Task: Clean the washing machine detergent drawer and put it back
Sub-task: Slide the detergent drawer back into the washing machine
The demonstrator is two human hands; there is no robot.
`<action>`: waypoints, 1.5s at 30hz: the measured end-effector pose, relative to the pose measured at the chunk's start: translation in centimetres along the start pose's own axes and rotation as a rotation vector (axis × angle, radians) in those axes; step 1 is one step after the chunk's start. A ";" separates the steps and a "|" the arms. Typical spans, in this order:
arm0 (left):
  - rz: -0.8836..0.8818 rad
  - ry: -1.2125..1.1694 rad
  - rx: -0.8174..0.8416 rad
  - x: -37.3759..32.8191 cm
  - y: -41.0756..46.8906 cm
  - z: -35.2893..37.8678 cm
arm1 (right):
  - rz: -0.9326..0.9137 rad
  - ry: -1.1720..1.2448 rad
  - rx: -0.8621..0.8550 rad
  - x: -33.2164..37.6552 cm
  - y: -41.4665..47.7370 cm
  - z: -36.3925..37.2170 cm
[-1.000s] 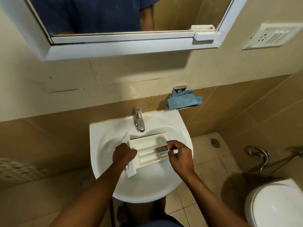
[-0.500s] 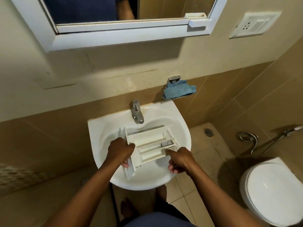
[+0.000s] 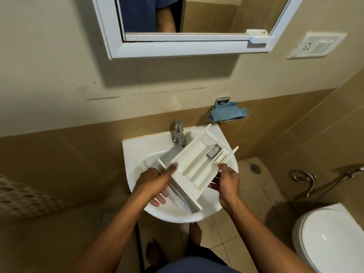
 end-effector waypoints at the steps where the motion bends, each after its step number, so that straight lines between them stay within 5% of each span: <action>1: -0.012 0.001 -0.028 -0.1 -0.2 -1.1 | -0.029 -0.018 -0.014 0.6 0.0 -0.2; 5: 0.054 -0.081 -0.273 -0.1 -0.2 -6.1 | -0.121 -0.139 0.060 3.8 -0.3 0.8; 9: 0.156 -0.235 -0.319 2.0 -1.1 -7.5 | -0.154 -0.247 0.267 5.2 -1.8 5.1; 14: 0.135 -0.434 -0.282 7.1 -6.8 -6.2 | -0.168 -0.336 0.568 4.5 -5.2 11.3; 22: 0.128 -0.755 -0.609 18.1 -21.4 -0.1 | -0.081 -0.477 1.128 -1.9 -14.7 13.5; 37: -0.088 -1.310 -1.228 39.5 -47.5 30.8 | 0.162 -0.906 1.897 -23.5 -39.3 -5.7; 45: -0.205 -1.513 -1.377 50.5 -57.5 47.0 | 0.348 -1.023 2.051 -32.6 -49.1 -22.4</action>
Point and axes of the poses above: each hand's wrist, its own y-axis towards the middle knuckle, its own z-axis out of the palm, x = y × z, the point moved 5 cm from there along y, towards the middle knuckle, and after that the axes turned 3 degrees about -y, right-handed, at the moved point
